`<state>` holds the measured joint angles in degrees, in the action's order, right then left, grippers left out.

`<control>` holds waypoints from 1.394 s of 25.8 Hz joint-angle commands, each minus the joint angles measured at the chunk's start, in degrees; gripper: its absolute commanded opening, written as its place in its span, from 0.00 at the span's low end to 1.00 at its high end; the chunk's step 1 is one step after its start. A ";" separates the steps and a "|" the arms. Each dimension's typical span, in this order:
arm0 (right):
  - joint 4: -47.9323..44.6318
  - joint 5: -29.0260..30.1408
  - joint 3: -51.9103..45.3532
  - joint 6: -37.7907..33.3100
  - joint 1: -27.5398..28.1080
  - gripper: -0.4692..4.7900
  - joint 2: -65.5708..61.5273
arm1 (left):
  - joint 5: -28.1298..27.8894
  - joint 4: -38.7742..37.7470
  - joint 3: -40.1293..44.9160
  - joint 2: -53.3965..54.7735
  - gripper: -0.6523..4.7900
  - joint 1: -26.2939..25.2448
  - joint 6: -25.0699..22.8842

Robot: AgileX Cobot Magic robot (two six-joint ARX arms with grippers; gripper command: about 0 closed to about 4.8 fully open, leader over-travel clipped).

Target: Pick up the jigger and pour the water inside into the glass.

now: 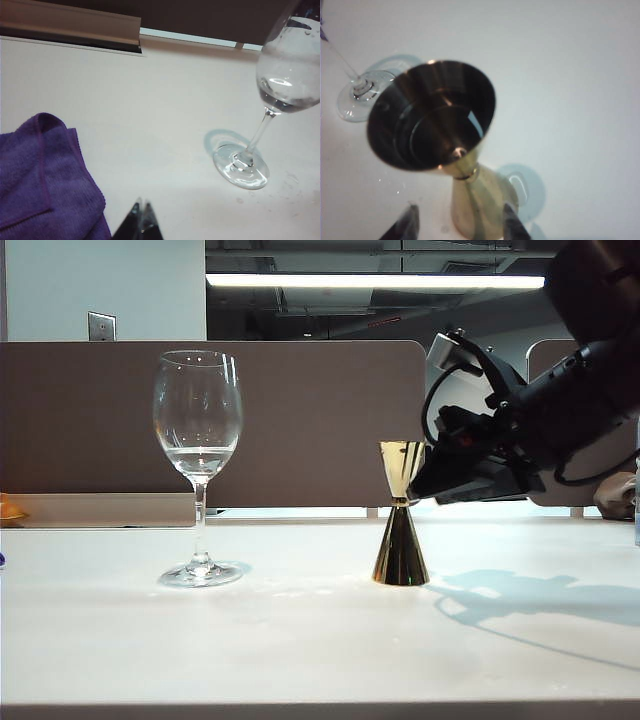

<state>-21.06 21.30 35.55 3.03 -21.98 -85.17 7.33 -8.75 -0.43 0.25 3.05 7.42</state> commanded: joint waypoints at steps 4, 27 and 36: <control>-6.08 0.74 0.20 -0.07 0.00 0.50 -3.50 | -0.02 0.66 -0.02 0.07 0.11 -0.09 -0.09; -12.13 1.77 4.04 -1.99 -1.53 0.49 -11.72 | -0.04 0.66 -0.02 0.07 0.11 -0.09 -0.09; -12.26 0.17 4.04 -1.95 -1.51 0.28 -12.02 | -0.02 0.66 -0.02 0.07 0.11 -0.09 -0.09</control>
<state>-32.73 21.82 39.51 1.13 -23.46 -97.38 7.33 -8.78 -0.38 0.27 3.05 7.42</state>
